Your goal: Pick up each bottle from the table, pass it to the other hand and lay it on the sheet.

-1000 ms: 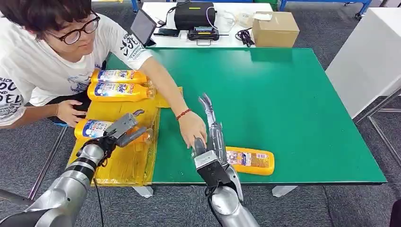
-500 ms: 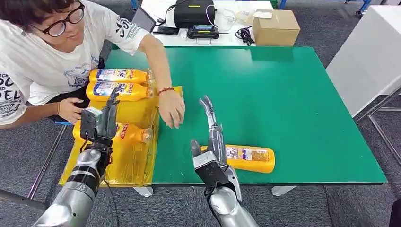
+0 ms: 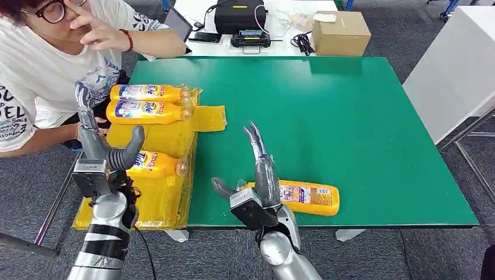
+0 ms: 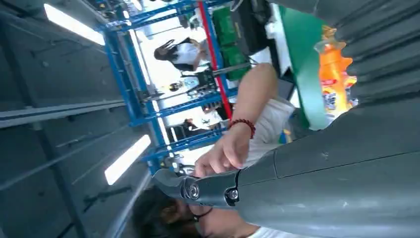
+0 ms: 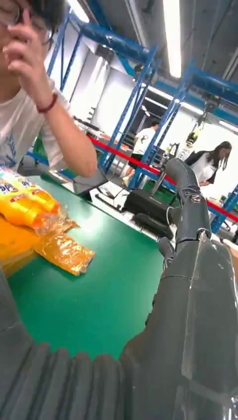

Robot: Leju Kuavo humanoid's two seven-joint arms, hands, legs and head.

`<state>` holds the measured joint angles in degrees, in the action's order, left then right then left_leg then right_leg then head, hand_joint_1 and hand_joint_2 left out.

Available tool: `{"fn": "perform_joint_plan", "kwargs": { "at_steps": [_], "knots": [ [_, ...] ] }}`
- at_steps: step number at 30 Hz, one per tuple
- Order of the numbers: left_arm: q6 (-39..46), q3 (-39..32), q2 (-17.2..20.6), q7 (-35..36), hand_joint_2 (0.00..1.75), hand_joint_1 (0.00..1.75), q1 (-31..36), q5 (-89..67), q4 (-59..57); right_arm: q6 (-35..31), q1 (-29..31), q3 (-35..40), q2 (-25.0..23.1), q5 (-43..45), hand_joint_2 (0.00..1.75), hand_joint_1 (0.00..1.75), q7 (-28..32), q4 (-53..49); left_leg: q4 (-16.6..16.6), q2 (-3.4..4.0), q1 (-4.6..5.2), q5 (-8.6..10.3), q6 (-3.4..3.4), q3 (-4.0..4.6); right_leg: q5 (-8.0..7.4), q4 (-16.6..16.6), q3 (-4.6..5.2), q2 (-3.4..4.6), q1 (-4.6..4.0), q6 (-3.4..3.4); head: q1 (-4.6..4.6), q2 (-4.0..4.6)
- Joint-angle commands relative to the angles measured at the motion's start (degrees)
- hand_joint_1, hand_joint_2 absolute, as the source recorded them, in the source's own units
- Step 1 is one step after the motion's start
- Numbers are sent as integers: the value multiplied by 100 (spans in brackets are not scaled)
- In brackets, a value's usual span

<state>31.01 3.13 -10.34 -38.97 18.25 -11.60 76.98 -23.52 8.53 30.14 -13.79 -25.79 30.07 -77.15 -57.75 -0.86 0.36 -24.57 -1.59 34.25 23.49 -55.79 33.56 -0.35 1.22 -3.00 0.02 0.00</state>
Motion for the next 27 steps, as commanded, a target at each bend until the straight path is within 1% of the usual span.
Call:
{"fn": "perform_joint_plan", "kwargs": {
  "at_steps": [1,2,3,4,5,6,8,9,10,12,13,14,15,17,18,19,20,27],
  "knots": [
    [-398,82,-59,-103,175,0,-644,452,313,466,438,-228,1133,-1212,175,0,-1351,520,7,14,-11,-9,7,-29,1,19,-33,10,-12,11,2,0],
    [-394,120,-30,-103,175,0,-868,261,386,732,415,-310,1381,-1451,175,0,-1564,515,14,11,-7,-5,4,-32,-2,26,-36,5,-8,7,2,0],
    [-313,143,-20,-103,175,0,-982,137,408,928,395,-371,1501,-1523,175,0,-1698,492,12,2,0,-1,1,-22,0,18,-26,-2,-1,3,2,0],
    [-384,107,-23,-103,175,0,-1155,172,407,1213,386,-434,1732,-1655,175,0,-1820,486,16,5,-6,-6,4,-37,1,29,-44,0,-7,7,4,0],
    [-421,63,-34,-103,175,0,-1242,256,320,1525,369,-462,1922,-1729,175,0,-2036,494,11,-3,2,-3,1,-22,2,19,-28,-6,1,4,2,0],
    [-453,0,-48,-103,175,0,-1323,347,174,1947,363,-431,2294,-1742,175,0,-2250,512,14,-3,-1,-8,1,-35,3,29,-45,-5,-2,5,0,0],
    [-475,-45,-59,-103,175,0,-1350,373,121,2021,307,-520,2477,-1696,175,0,-2177,538,12,-3,3,-7,1,-28,3,27,-37,-5,2,5,2,0],
    [-450,-49,-60,-103,175,0,-1329,265,20,2154,295,-464,2597,-1797,175,0,-2316,515,7,-6,9,-8,-5,-14,3,19,-23,-7,8,4,4,0],
    [-478,-58,-68,-103,175,0,-1315,223,-75,2246,253,-455,2673,-1778,175,0,-2383,471,2,-7,5,-13,-2,-21,7,19,-32,-10,3,9,2,0],
    [-525,-75,-96,-103,175,0,-1235,159,-329,2446,71,-410,2940,-1706,175,0,-2464,276,2,-14,10,-8,-3,-1,4,16,-12,-14,8,5,2,0],
    [-565,-80,-104,-103,175,0,-1220,158,-395,2450,-7,-425,2973,-1677,175,0,-2471,217,3,-10,5,-12,1,-13,6,21,-24,-11,3,10,4,0],
    [-557,-78,-118,-103,175,0,-1205,143,-412,2444,-103,-419,3014,-1674,175,0,-2473,121,5,-20,8,-10,0,-14,8,21,-27,-23,6,8,2,0],
    [-557,-78,-118,-103,175,0,-1205,143,-412,2444,-103,-419,3014,-1674,175,0,-2473,121,3,-18,12,-6,-3,-2,4,16,-9,-19,10,4,4,0],
    [-560,-81,-120,-103,175,0,-1204,143,-412,2451,-98,-403,2989,-1663,175,0,-2498,90,-4,-14,1,-18,6,-17,12,15,-27,-18,-1,15,2,0],
    [-560,-81,-120,-103,175,0,-1204,143,-412,2451,-98,-403,2989,-1663,175,0,-2498,90,-2,-2,7,-12,0,-3,4,12,-8,-5,4,8,4,0],
    [-560,-81,-120,-103,175,0,-1204,143,-412,2451,-98,-403,2989,-1663,175,0,-2498,90,-2,2,6,-15,1,-8,6,12,-12,0,3,9,4,0],
    [-560,-81,-120,-103,175,0,-1204,143,-412,2451,-98,-403,2989,-1663,175,0,-2498,90,0,3,3,-17,3,-17,7,16,-21,0,0,12,4,0],
    [-560,-81,-120,-103,175,0,-1204,143,-412,2451,-98,-403,2989,-1663,175,0,-2498,90,-1,6,4,-11,-2,-2,1,13,-5,3,2,5,4,0]
  ]
}}
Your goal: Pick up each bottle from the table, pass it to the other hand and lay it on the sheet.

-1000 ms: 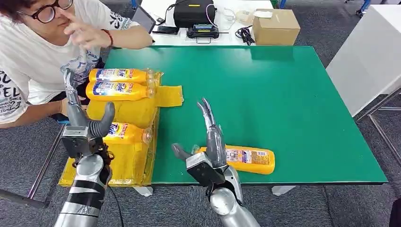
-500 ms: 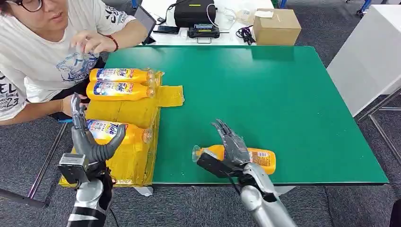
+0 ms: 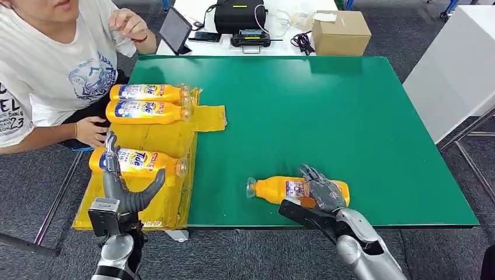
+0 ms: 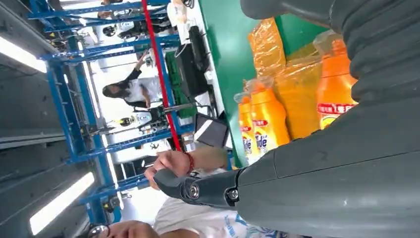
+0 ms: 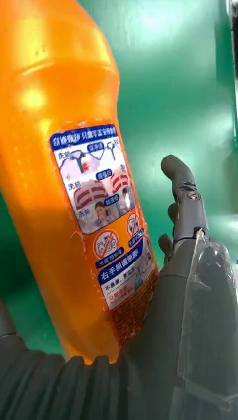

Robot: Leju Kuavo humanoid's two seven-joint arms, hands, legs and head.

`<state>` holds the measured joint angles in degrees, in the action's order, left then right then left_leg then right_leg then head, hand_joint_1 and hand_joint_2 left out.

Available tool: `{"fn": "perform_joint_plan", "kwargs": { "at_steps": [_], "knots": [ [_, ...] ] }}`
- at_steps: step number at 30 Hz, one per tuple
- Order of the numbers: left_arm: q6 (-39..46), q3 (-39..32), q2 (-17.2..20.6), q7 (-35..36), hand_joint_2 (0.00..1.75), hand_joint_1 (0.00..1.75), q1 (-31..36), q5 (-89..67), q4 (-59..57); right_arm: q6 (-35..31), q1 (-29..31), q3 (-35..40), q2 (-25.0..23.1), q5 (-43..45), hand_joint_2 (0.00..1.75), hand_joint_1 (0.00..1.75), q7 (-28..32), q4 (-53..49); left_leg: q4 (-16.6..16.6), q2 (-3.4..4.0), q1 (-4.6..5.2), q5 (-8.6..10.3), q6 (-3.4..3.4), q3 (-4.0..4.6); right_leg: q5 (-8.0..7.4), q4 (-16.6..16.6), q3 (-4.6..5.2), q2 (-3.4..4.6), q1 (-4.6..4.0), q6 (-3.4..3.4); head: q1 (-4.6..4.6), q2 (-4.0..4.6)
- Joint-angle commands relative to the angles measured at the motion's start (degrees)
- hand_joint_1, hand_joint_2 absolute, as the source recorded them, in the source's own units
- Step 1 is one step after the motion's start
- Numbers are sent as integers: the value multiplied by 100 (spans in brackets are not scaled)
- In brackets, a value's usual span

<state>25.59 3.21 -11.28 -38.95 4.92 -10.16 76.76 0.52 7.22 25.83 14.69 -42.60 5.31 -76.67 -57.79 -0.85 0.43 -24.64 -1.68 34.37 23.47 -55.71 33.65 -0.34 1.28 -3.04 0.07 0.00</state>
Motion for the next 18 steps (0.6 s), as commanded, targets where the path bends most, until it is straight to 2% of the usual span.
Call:
{"fn": "perform_joint_plan", "kwargs": {
  "at_steps": [1,6,9,18],
  "knots": [
    [-18,-90,-26,-105,175,0,129,-1,-390,47,34,28,141,17,175,0,-21,42,3,4,-1,-3,6,-11,3,4,-11,1,-2,7,-2,0],
    [-57,-134,-16,-105,175,0,288,-162,-838,116,-227,13,268,153,175,0,-51,-94,3,-3,-3,-5,10,-18,6,5,-20,-6,-4,12,0,0],
    [-475,-313,-136,-105,175,0,255,290,-717,-5,-560,-49,163,142,175,0,35,-319,5,-13,-5,-4,10,-21,8,10,-27,-17,-7,12,-2,0],
    [-710,-247,-210,-105,175,0,384,192,-1057,113,-489,117,153,189,175,0,-14,-188,3,-2,-4,-2,7,-15,3,7,-17,-6,-5,9,0,0]
  ]
}}
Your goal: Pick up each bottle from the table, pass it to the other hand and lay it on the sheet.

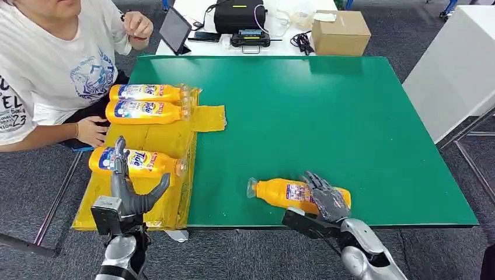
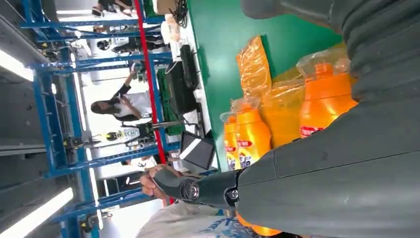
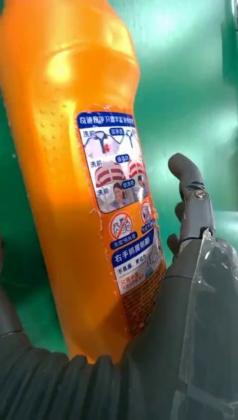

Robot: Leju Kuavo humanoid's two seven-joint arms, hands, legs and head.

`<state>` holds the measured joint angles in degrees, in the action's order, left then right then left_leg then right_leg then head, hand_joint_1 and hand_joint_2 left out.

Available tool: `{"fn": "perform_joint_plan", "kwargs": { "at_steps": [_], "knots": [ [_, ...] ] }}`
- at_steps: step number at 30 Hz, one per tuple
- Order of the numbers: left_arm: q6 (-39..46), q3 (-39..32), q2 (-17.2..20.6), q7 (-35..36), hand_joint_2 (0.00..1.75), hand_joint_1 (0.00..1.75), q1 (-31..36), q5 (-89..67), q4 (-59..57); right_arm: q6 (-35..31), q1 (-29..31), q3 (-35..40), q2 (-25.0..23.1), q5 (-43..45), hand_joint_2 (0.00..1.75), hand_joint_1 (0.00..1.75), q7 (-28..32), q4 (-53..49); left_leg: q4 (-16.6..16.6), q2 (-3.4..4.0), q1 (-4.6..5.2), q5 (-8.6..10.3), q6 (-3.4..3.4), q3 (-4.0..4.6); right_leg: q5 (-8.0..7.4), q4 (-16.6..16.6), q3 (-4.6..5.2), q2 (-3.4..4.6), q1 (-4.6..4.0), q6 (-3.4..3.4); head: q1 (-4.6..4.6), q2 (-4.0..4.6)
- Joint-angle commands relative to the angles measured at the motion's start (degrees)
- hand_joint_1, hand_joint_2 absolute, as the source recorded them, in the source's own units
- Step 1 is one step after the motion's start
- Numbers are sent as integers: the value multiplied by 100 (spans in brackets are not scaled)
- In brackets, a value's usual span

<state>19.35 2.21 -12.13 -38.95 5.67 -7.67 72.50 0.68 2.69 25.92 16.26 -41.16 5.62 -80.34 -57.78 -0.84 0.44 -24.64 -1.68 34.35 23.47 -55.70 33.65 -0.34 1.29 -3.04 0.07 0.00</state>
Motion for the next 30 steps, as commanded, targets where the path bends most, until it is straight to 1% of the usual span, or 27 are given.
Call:
{"fn": "perform_joint_plan", "kwargs": {
  "at_steps": [1,5,10,11,15,16,17,18,23,25,30],
  "knots": [
    [-116,-121,-132,-105,175,0,345,-53,-689,226,30,183,2,5,175,0,-126,308,0,1,-11,-6,11,-19,4,7,-24,-3,-12,15,0,0],
    [-132,-89,-133,-104,175,0,416,-60,-809,183,43,215,5,-27,175,0,-139,418,4,-1,-7,-3,10,-20,3,9,-25,-4,-8,12,-2,0],
    [-191,-72,-124,-102,175,0,434,-37,-958,283,-78,239,260,-137,175,0,-425,302,5,-4,-9,-6,12,-32,7,9,-37,-8,-10,15,0,0],
    [-206,-57,-129,-102,175,0,436,-37,-981,334,-79,262,331,-184,175,0,-483,321,5,-7,-3,-2,7,-22,4,6,-25,-10,-4,9,0,0],
    [-228,-18,-154,-93,175,0,456,-10,-1110,487,-155,276,506,-157,175,0,-578,332,4,-14,-5,-2,6,-26,5,10,-33,-16,-6,8,0,0],
    [-218,-16,-155,-97,175,0,463,-4,-1124,492,-163,288,529,-151,175,47,-578,333,4,-15,-9,-4,9,-33,6,13,-43,-18,-10,12,0,0],
    [-222,-5,-153,-103,175,0,464,0,-1137,498,-199,311,546,-151,175,129,-587,344,4,-16,-6,-3,7,-31,6,11,-40,-18,-7,10,-2,0],
    [-223,1,-147,-104,175,0,479,5,-1156,524,-219,321,557,-138,175,175,-629,370,4,-16,-5,-2,6,-31,5,10,-39,-17,-6,8,0,0],
    [-127,-34,-154,-105,175,0,507,64,-1090,553,-240,406,615,-107,175,175,-673,372,5,-18,-6,-5,4,-51,5,17,-60,-18,-8,12,-2,0],
    [-90,-35,-125,-105,175,0,506,74,-1068,526,-254,428,601,-171,175,175,-858,390,5,-13,-10,-6,6,-52,4,18,-61,-16,-12,16,0,0],
    [-116,-41,-110,-105,175,0,514,82,-1054,531,-261,446,635,-170,175,175,-864,405,5,-14,-7,-5,2,-62,4,16,-66,-17,-9,10,0,0]
  ]
}}
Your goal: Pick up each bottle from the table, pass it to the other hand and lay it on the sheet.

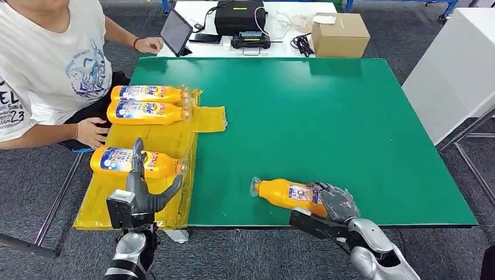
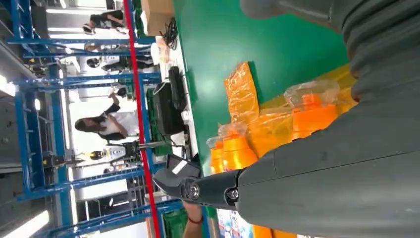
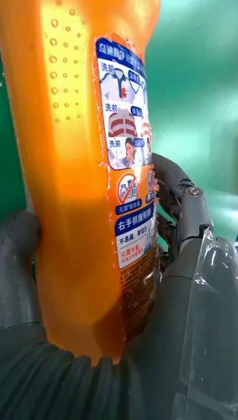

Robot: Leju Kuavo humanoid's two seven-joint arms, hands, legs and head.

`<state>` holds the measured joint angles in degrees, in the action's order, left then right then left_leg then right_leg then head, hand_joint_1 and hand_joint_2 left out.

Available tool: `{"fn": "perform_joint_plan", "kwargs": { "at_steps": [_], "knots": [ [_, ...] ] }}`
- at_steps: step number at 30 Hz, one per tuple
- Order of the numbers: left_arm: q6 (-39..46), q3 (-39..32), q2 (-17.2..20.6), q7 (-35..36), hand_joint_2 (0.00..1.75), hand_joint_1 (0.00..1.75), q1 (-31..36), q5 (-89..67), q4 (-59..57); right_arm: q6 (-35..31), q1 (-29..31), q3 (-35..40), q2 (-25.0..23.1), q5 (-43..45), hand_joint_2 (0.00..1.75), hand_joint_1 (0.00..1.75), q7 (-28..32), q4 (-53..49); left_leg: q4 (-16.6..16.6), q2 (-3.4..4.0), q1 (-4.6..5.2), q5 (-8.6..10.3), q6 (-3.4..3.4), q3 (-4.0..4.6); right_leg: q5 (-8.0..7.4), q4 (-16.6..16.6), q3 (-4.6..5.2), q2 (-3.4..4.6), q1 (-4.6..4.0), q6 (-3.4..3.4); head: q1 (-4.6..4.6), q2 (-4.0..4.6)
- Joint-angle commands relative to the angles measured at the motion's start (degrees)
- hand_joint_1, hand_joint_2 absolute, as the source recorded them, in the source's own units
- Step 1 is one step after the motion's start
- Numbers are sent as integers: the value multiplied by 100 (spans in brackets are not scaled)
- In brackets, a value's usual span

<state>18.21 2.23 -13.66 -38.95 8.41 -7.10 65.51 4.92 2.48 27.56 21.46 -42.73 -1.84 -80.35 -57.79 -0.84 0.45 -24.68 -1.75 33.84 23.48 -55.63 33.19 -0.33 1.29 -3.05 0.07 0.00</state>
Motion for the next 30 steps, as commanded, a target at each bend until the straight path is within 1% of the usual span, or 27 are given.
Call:
{"fn": "perform_joint_plan", "kwargs": {
  "at_steps": [1,8,10,11,12,13,14,15,16,17,18,19,20,21,22,23,25,28,30],
  "knots": [
    [-19,-35,41,-105,175,0,249,29,-379,117,-231,294,129,-13,175,175,-122,418,3,-16,-15,-3,13,-14,5,12,-26,-20,-16,16,0,0],
    [-59,8,22,-105,175,0,326,32,-531,158,-247,348,161,67,175,175,-129,483,5,-17,-11,0,9,-17,3,11,-27,-19,-11,12,-2,0],
    [-76,17,20,-105,175,0,333,46,-577,52,-336,290,141,210,175,175,-40,408,5,-18,-13,-1,11,-19,4,13,-30,-21,-14,15,-2,0],
    [-50,24,15,-105,175,0,331,32,-581,-185,-425,189,60,367,175,175,161,287,5,-18,-8,0,8,-19,4,10,-27,-19,-9,10,-2,0],
    [-77,27,7,-105,175,0,332,44,-589,-530,-519,-48,-168,537,175,175,433,193,6,-18,-8,0,8,-21,5,9,-26,-20,-9,10,0,0],
    [-45,27,-5,-105,175,0,282,28,-504,-1002,-625,-408,-578,682,175,175,708,31,8,-23,-13,-1,13,-23,6,15,-33,-26,-15,16,0,0],
    [-73,44,-3,-104,175,0,194,-2,-402,-1443,-700,-719,-929,638,175,175,832,-317,8,-16,-13,-1,14,-22,5,14,-29,-19,-14,16,-2,0],
    [-78,51,-9,-76,175,0,97,-48,-301,-2132,-775,-1192,-1419,831,175,175,1297,-713,6,-8,-13,-3,15,-20,5,9,-24,-11,-14,18,0,0],
    [-104,59,-17,-32,175,0,20,-69,-222,-2193,-742,-1367,-1579,814,175,175,1263,-1012,6,-6,-17,-5,19,-21,6,10,-26,-9,-18,23,0,0],
    [-206,55,-54,39,175,0,-48,4,-147,-2642,-734,-1765,-1951,1145,175,175,1874,-1499,1,11,-12,-9,18,-14,6,-2,-12,9,-14,21,-7,0],
    [-234,60,-63,60,175,0,-62,27,-136,-2764,-702,-1928,-2059,1144,175,175,1888,-1649,1,20,-6,-7,16,-1,4,-10,0,19,-6,18,-2,0],
    [-251,69,-65,64,175,0,-70,35,-128,-2703,-682,-2007,-2076,1143,175,175,1869,-1766,-7,41,-9,-14,19,8,4,-18,10,38,-10,22,-4,0],
    [-380,73,-96,203,175,0,-61,169,-141,-3281,-710,-2232,-2311,725,175,175,2060,-1894,-7,36,-4,-11,17,29,3,-25,29,34,-5,18,2,0],
    [-468,67,-106,289,175,0,-62,278,-142,-3455,-740,-2293,-2430,845,175,175,2282,-2017,-3,34,-6,-8,16,37,1,-24,43,28,-7,18,9,0],
    [-536,110,-116,323,175,0,-52,319,-149,-3737,-793,-2291,-2473,478,175,175,2417,-2028,0,29,-4,-1,10,38,1,-17,47,12,-5,11,11,0],
    [-593,151,-109,352,175,0,-39,365,-153,-3845,-813,-2262,-2554,756,175,175,2561,-2118,-1,21,-9,-4,15,31,8,-17,36,1,-11,17,0,0],
    [-722,273,-98,447,175,0,-27,488,-134,-4034,-813,-2281,-2629,984,175,175,2842,-2121,-7,10,-20,-8,15,29,12,-16,27,-1,-21,19,-2,0],
    [-780,318,-112,494,175,0,-45,571,-80,-4022,-793,-2293,-2625,1030,175,175,2861,-2049,-4,28,-17,-9,15,31,8,-13,29,14,-18,17,0,0],
    [-914,399,-81,556,175,0,-76,710,15,-4006,-775,-2311,-2640,1067,175,175,2958,-1971,2,23,-8,-2,11,38,5,-12,37,10,-9,13,-2,0]
  ]
}}
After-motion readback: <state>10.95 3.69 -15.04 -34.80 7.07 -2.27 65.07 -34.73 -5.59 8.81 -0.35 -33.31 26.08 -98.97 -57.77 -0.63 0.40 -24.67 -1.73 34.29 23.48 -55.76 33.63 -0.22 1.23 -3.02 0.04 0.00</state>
